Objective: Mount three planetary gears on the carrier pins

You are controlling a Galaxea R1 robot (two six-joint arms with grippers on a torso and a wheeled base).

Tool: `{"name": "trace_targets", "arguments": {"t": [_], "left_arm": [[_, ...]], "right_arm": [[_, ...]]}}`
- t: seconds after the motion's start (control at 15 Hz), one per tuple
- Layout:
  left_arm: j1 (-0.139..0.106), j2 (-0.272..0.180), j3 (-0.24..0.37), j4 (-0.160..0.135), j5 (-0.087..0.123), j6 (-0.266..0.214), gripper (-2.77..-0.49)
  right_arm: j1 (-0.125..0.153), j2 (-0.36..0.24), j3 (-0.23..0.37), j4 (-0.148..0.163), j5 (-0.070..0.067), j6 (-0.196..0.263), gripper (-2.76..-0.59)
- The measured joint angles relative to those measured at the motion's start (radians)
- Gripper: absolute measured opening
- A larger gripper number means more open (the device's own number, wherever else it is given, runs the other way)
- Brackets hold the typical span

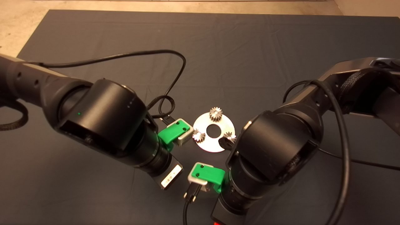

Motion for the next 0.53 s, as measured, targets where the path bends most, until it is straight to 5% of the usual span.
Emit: {"name": "trace_targets", "arguments": {"t": [0.53], "left_arm": [[0.000, 0.006, 0.013, -0.003, 0.001, -0.040, -2.10]], "right_arm": [[0.000, 0.009, -0.005, 0.000, -0.001, 0.000, -1.15]]}}
